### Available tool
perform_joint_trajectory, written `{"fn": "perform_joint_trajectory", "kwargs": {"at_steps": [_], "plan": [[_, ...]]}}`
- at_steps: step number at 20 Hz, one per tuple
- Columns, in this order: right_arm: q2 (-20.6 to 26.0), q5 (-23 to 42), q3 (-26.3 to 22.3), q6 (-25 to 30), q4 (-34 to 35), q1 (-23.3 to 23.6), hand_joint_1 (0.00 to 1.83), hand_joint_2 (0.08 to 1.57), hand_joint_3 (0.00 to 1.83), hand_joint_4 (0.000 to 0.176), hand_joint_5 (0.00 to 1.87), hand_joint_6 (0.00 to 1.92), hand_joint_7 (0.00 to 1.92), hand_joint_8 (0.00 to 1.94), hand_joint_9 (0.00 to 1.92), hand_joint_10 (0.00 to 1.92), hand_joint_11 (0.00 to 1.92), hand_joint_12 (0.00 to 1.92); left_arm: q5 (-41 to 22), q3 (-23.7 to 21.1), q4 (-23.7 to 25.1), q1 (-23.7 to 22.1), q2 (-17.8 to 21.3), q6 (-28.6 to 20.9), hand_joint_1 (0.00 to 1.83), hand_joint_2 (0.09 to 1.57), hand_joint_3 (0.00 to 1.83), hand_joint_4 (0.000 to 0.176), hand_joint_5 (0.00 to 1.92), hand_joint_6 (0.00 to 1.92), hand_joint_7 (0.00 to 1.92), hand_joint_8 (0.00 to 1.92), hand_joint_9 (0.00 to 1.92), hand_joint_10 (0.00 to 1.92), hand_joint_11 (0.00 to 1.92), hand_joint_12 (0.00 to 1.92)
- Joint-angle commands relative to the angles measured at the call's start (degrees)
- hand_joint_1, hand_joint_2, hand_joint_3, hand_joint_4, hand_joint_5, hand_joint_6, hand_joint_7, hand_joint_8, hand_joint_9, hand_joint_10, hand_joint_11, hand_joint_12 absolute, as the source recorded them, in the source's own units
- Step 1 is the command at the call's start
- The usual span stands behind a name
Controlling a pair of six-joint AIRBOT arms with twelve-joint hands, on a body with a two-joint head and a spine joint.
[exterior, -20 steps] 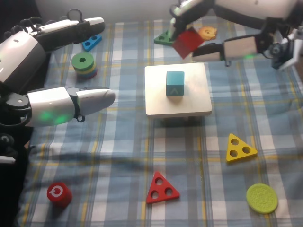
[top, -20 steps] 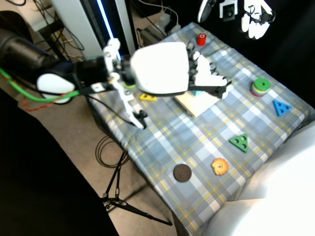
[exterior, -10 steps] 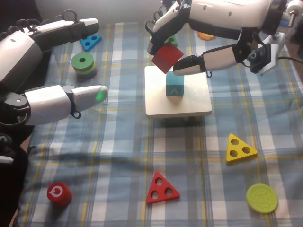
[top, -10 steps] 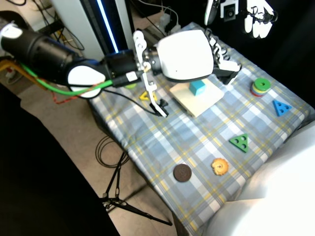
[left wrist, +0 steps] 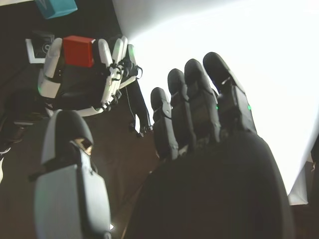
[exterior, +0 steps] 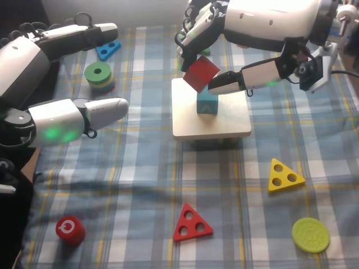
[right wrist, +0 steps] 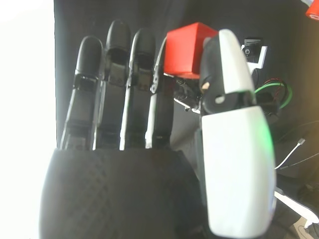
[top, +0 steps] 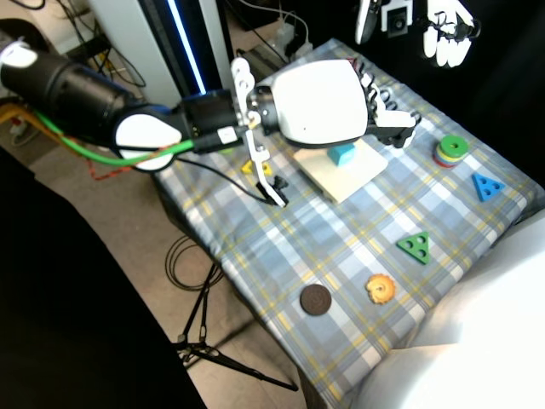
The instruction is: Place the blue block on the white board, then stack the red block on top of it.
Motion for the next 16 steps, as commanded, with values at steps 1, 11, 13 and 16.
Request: {"fn": "perform_joint_trajectory", "kwargs": {"at_steps": [1,11,13,16], "plan": [[-0.02,4.83,0.19,0.19,2.62,0.41,1.17,1.09,0.0,0.0,1.04,0.88,0.91,0.0,0.75,0.01,0.24,0.83,-7.0,0.07,1.53,-0.48,0.23,-0.34,0.75,1.03,0.0,0.104,0.48,0.0,0.44,0.0,0.35,0.0,0.0,0.85],[0.1,4.28,0.27,0.2,2.51,-0.12,1.22,1.18,0.0,0.0,1.01,1.0,0.69,1.3,0.9,0.0,0.3,1.1,-6.97,0.04,1.53,-0.39,0.19,-0.34,0.73,1.01,0.0,0.11,0.48,0.0,0.45,0.0,0.36,0.0,0.0,0.87],[0.16,4.02,0.38,0.2,2.5,-0.16,1.22,1.17,0.0,0.0,1.02,0.99,0.7,1.29,0.94,0.02,0.34,1.15,-6.97,0.04,1.53,-0.38,0.14,-0.34,0.72,1.01,0.0,0.091,0.49,0.0,0.46,0.0,0.37,0.0,0.0,0.92],[0.2,3.47,0.5,0.2,2.5,-0.23,1.22,1.17,0.0,0.0,1.03,0.98,0.71,1.27,0.95,0.03,0.33,1.23,-6.95,0.02,1.53,-0.36,0.11,-0.34,0.71,1.01,0.0,0.087,0.49,0.0,0.46,0.0,0.38,0.0,0.0,0.93]]}}
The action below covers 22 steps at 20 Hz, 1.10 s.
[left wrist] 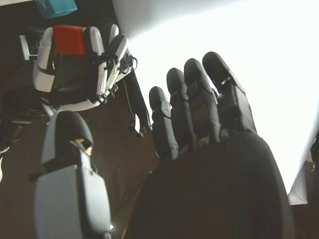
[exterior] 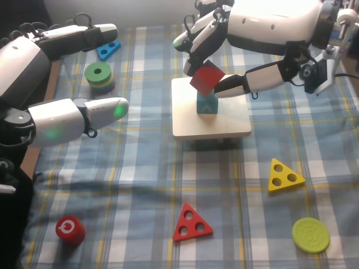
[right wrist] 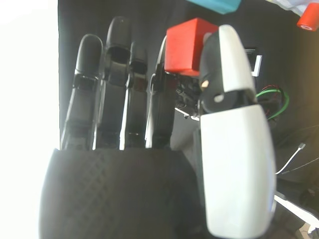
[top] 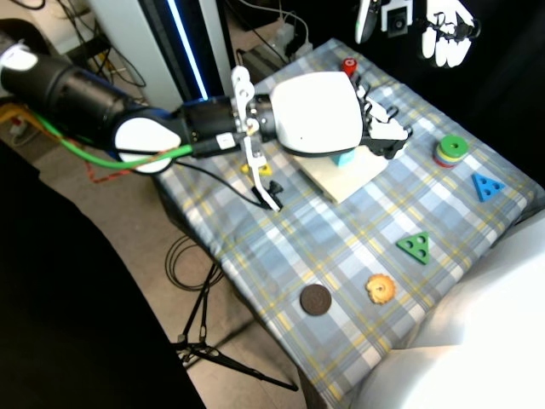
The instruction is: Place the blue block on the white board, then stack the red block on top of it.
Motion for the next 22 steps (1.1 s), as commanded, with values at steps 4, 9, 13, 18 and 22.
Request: {"fn": "perform_joint_trajectory", "kwargs": {"at_steps": [4,9,13,18,22], "plan": [[0.33,4.42,0.35,0.18,2.72,0.2,1.16,1.09,0.0,0.0,1.03,0.88,0.89,0.12,0.86,0.0,0.25,1.1,-6.97,-0.02,1.53,-0.39,0.01,-0.34,0.72,1.01,0.0,0.091,0.49,0.0,0.45,0.0,0.37,0.0,0.0,0.88],[0.35,4.27,0.2,0.24,2.49,-0.07,1.16,1.1,0.0,0.0,1.01,0.91,0.91,0.02,0.86,0.0,0.27,1.07,-6.97,-0.05,1.52,-0.39,0.01,-0.34,0.72,1.02,0.0,0.095,0.48,0.0,0.45,0.0,0.37,0.0,0.0,0.85],[0.6,4.27,-0.12,0.92,1.89,-0.23,1.16,1.1,0.0,0.0,1.01,0.92,0.92,0.02,0.86,0.01,0.29,1.07,-6.99,-0.06,1.52,-0.39,-0.02,-0.34,0.7,1.02,0.0,0.104,0.47,0.0,0.45,0.0,0.37,0.0,0.0,0.85],[0.61,4.28,-0.15,0.92,1.59,-0.23,1.17,1.09,0.0,0.0,1.04,0.87,0.95,0.02,0.89,0.01,0.29,1.12,-6.99,-0.03,1.52,-0.41,-0.07,-0.34,0.7,1.01,0.0,0.096,0.48,0.0,0.46,0.0,0.38,0.0,0.0,0.89],[0.61,4.27,-0.16,1.19,1.19,-0.23,1.17,1.08,0.0,0.0,1.04,0.86,0.97,0.02,0.93,0.03,0.32,1.18,-6.97,-0.04,1.52,-0.4,-0.09,-0.34,0.69,1.01,0.0,0.099,0.48,0.0,0.46,0.0,0.39,0.0,0.0,0.89]]}}
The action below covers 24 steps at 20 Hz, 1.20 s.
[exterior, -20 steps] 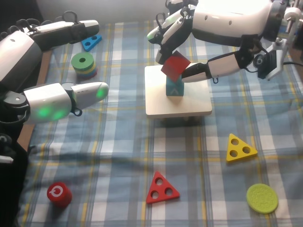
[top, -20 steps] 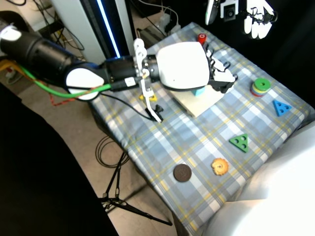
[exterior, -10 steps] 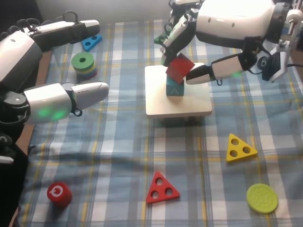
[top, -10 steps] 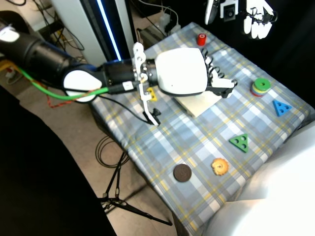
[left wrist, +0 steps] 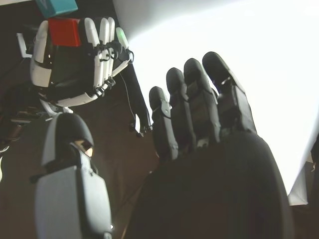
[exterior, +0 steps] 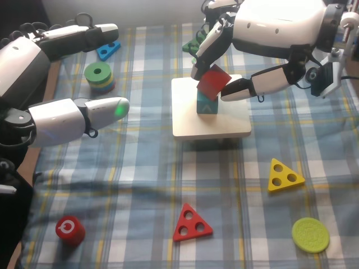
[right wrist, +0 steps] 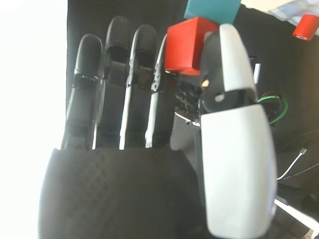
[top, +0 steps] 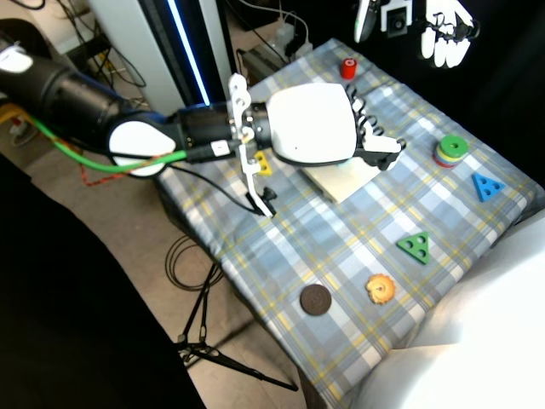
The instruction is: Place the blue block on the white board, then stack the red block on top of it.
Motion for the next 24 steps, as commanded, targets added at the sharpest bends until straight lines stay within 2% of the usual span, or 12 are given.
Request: {"fn": "perform_joint_trajectory", "kwargs": {"at_steps": [1,4,6,7,8,9,11,15,17,21,22,24], "plan": [[0.02,5.19,-0.09,0.35,2.11,0.45,1.17,1.08,0.0,0.0,1.05,0.85,0.97,0.02,0.92,0.03,0.32,1.2,-6.97,0.03,1.52,-0.4,-0.04,-0.34,0.7,1.01,0.0,0.09,0.48,0.0,0.46,0.0,0.38,0.0,0.0,0.89],[0.02,5.19,-0.08,0.35,1.9,0.45,1.17,1.08,0.0,0.0,1.04,0.86,1.0,0.02,0.97,0.07,0.34,1.36,-6.97,0.05,1.52,-0.4,-0.08,-0.34,0.71,1.01,0.0,0.092,0.49,0.0,0.46,0.0,0.37,0.0,0.0,0.88],[0.02,5.19,-0.08,0.35,1.89,0.45,1.15,1.09,0.0,0.0,1.02,0.9,1.0,0.01,0.77,0.53,0.32,1.42,-6.98,0.06,1.52,-0.41,-0.09,-0.34,0.72,1.01,0.0,0.091,0.48,0.0,0.45,0.0,0.37,0.0,0.0,0.86],[0.02,5.19,-0.08,0.35,1.88,0.45,1.13,1.09,0.0,0.0,1.02,0.91,0.98,0.01,0.73,0.58,0.32,1.4,-6.98,0.07,1.52,-0.41,-0.1,-0.34,0.72,1.01,0.0,0.089,0.49,0.0,0.45,0.0,0.37,0.0,0.0,0.88],[0.02,5.19,-0.08,0.35,1.86,0.45,1.11,1.04,0.0,0.0,0.89,0.34,0.97,0.01,0.71,0.61,0.32,1.39,-6.98,0.07,1.52,-0.41,-0.1,-0.34,0.71,1.01,0.0,0.092,0.48,0.0,0.46,0.0,0.38,0.0,0.0,0.9],[0.02,5.19,-0.08,0.35,1.8,0.45,1.1,1.03,0.0,0.0,0.91,0.1,0.96,0.0,0.7,0.63,0.32,1.4,-6.98,0.07,1.52,-0.42,-0.11,-0.34,0.71,1.01,0.0,0.091,0.48,0.0,0.46,0.0,0.38,0.0,0.0,0.9],[0.02,5.19,-0.08,0.35,1.78,0.45,1.09,1.02,0.0,0.0,0.91,0.01,0.94,0.0,0.7,0.53,0.32,1.31,-6.98,0.08,1.52,-0.43,-0.13,-0.34,0.7,1.01,0.0,0.092,0.49,0.0,0.46,0.0,0.38,0.0,0.0,0.92],[0.02,5.19,-0.08,0.35,1.69,0.45,1.12,1.0,0.0,0.0,0.79,0.0,0.82,0.0,0.77,0.12,0.36,0.95,-6.98,0.09,1.52,-0.45,-0.18,-0.34,0.69,1.02,0.0,0.093,0.49,0.0,0.45,0.0,0.37,0.0,0.0,0.89],[0.02,5.19,-0.08,0.35,1.64,0.45,1.11,1.0,0.0,0.0,0.73,0.0,0.76,0.0,0.74,0.02,0.37,0.8,-6.98,0.09,1.52,-0.46,-0.18,-0.34,0.69,1.02,0.0,0.085,0.49,0.0,0.45,0.0,0.37,0.0,0.0,0.89],[0.02,5.19,-0.09,0.52,1.64,0.45,1.07,0.99,0.0,0.0,0.66,0.0,0.7,0.0,0.71,0.0,0.32,0.87,-6.98,0.07,1.52,-0.47,-0.18,-0.34,0.7,1.01,0.0,0.096,0.48,0.0,0.45,0.0,0.37,0.0,0.0,0.89],[0.02,5.19,-0.1,0.58,1.64,0.45,1.05,0.99,0.0,0.0,0.62,0.0,0.67,0.0,0.69,0.0,0.29,0.9,-6.99,0.07,1.52,-0.47,-0.18,-0.34,0.7,1.01,0.0,0.09,0.49,0.0,0.45,0.0,0.38,0.0,0.0,0.9],[0.03,5.2,-0.2,0.64,1.81,0.45,1.01,0.98,0.0,0.0,0.51,0.0,0.57,0.0,0.59,0.0,0.15,0.98,-7.02,0.06,1.5,-0.47,-0.18,-0.34,0.7,1.01,0.0,0.1,0.48,0.0,0.46,0.0,0.38,0.0,0.0,0.91]]}}
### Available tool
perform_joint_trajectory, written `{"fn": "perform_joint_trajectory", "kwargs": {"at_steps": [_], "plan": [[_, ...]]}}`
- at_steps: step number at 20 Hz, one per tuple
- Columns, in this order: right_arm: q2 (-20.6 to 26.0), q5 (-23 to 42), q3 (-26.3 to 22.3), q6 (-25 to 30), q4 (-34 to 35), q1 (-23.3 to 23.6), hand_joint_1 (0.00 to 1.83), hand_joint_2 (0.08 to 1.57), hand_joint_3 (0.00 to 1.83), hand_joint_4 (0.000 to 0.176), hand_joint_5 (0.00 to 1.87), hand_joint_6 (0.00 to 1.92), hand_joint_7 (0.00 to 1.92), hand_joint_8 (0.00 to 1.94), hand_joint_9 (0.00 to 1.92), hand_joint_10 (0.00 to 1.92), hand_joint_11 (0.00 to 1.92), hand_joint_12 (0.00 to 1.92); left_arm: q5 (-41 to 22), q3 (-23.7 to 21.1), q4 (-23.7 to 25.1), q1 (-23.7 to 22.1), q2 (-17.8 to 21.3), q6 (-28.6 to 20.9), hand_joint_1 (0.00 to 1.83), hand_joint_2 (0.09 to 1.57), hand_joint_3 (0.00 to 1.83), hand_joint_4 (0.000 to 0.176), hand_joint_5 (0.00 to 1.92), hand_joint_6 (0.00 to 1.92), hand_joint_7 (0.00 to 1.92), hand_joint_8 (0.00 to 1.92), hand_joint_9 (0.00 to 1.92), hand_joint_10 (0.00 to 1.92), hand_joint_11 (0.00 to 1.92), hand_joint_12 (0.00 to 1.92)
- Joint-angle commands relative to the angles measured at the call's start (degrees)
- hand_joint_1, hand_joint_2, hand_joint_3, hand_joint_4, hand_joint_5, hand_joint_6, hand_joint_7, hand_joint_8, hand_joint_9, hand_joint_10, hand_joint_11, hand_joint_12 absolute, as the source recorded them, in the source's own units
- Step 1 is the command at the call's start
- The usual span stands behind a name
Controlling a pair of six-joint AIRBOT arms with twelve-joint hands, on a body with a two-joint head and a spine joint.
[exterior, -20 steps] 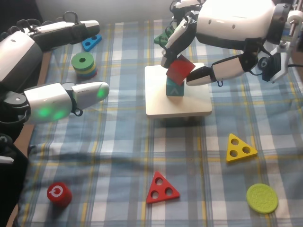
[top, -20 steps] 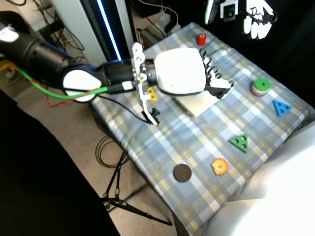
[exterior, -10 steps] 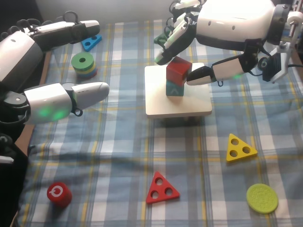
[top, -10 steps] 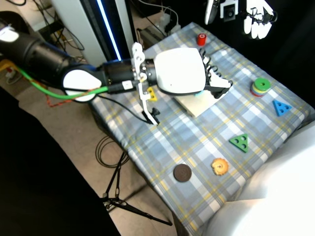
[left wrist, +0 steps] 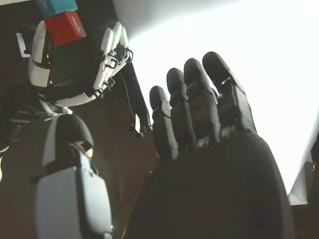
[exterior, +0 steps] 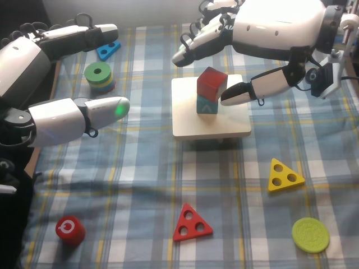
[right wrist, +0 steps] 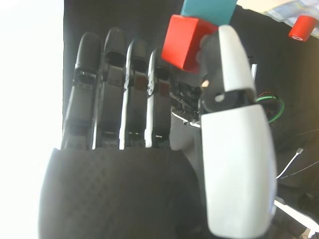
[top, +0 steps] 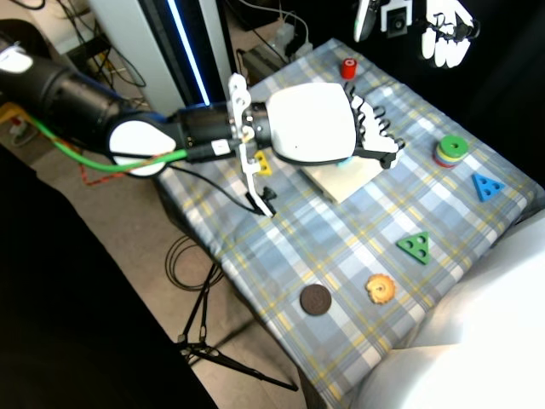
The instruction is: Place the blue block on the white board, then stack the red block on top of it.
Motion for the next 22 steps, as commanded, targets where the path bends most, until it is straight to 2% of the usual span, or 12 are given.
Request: {"fn": "perform_joint_trajectory", "kwargs": {"at_steps": [1,4,6,9,12,13,14,17,19,20,21,22], "plan": [[0.24,5.03,-0.3,0.22,3.01,0.46,0.98,0.97,0.0,0.007,0.45,0.0,0.5,0.0,0.52,0.0,0.05,1.04,-7.04,0.05,1.46,-0.47,-0.16,-0.34,0.69,1.01,0.0,0.098,0.48,0.0,0.46,0.0,0.39,0.0,0.0,0.93],[1.6,6.41,-1.3,0.22,4.21,0.44,0.94,0.89,0.0,0.083,0.12,0.0,0.18,0.0,0.18,0.0,0.0,0.53,-7.48,0.11,1.46,-0.47,-0.18,-1.02,0.7,1.01,0.0,0.069,0.47,0.0,0.46,0.0,0.39,0.0,0.0,0.93],[3.3,8.11,-2.12,0.21,5.73,0.14,0.92,0.88,0.0,0.102,0.01,0.0,0.07,0.01,0.07,0.01,0.0,0.3,-8.19,0.75,2.13,-0.25,-0.1,-4.95,0.69,1.0,0.0,0.083,0.45,0.0,0.44,0.0,0.39,0.0,0.0,0.92],[7.56,15.62,-4.21,-2.88,15.65,-4.08,0.77,0.9,0.01,0.104,0.0,0.0,0.0,0.0,0.0,0.0,0.0,0.02,-10.64,3.38,5.01,0.22,0.31,-16.99,0.68,0.99,0.0,0.09,0.42,0.0,0.43,0.0,0.39,0.0,0.0,0.99],[12.26,26.49,-8.37,-9.48,28.39,-10.7,0.68,0.93,0.02,0.098,0.0,0.0,0.02,0.01,0.0,0.0,0.0,0.0,-14.69,5.41,8.27,0.32,0.83,-26.27,0.73,0.99,0.0,0.048,0.4,0.0,0.41,0.01,0.37,0.01,0.0,0.83],[13.25,29.57,-9.54,-10.83,30.97,-12.48,0.66,0.99,0.01,0.093,0.01,0.0,0.07,0.01,0.04,0.01,0.0,0.0,-16.28,6.13,9.28,0.58,0.87,-29.79,0.75,0.98,0.0,0.068,0.35,0.0,0.39,0.0,0.31,0.01,0.0,0.68],[14.97,34.96,-11.53,-12.46,34.89,-15.58,0.66,1.02,0.02,0.092,0.02,0.01,0.07,0.01,0.05,0.01,0.0,0.0,-19.29,7.57,10.82,1.18,0.88,-36.35,0.77,1.01,0.0,0.047,0.28,0.01,0.37,0.0,0.28,0.0,0.0,0.56],[17.77,46.68,-15.78,-17.66,42.79,-22.15,0.71,1.17,0.0,0.0,0.17,0.0,0.29,0.01,0.32,0.02,0.23,0.13,-25.26,9.31,13.21,1.99,0.87,-46.34,0.64,1.03,0.0,0.058,0.13,0.0,0.3,0.0,0.3,0.01,0.0,0.59],[19.28,54.46,-18.13,-20.23,46.82,-26.55,0.66,1.24,0.0,0.051,0.22,0.0,0.37,0.0,0.41,0.01,0.28,0.17,-29.11,9.79,14.67,2.25,0.86,-50.07,0.44,1.15,0.01,0.0,0.24,0.01,0.41,0.01,0.42,0.01,0.0,0.87],[19.85,57.88,-19.03,-21.21,48.03,-28.45,0.63,1.27,0.01,0.068,0.18,0.0,0.39,0.01,0.43,0.01,0.32,0.17,-30.45,10.01,15.5,2.24,0.82,-51.39,0.23,1.23,0.03,0.0,0.22,0.01,0.39,0.0,0.41,0.0,0.01,0.88],[20.54,61.53,-20.23,-22.59,48.83,-30.06,0.66,1.25,0.0,0.048,0.11,0.0,0.31,0.0,0.37,0.0,0.28,0.11,-31.59,10.41,16.31,2.25,0.34,-52.89,0.05,1.3,0.01,0.0,0.26,0.01,0.4,0.0,0.43,0.0,0.1,0.83],[21.34,61.95,-21.61,-23.71,49.66,-30.67,0.53,1.28,0.01,0.071,0.05,0.0,0.16,0.0,0.18,0.0,0.06,0.02,-31.6,10.95,16.78,1.96,-0.25,-53.76,0.01,1.3,0.0,0.0,0.28,0.0,0.38,0.0,0.43,0.0,0.14,0.79]]}}
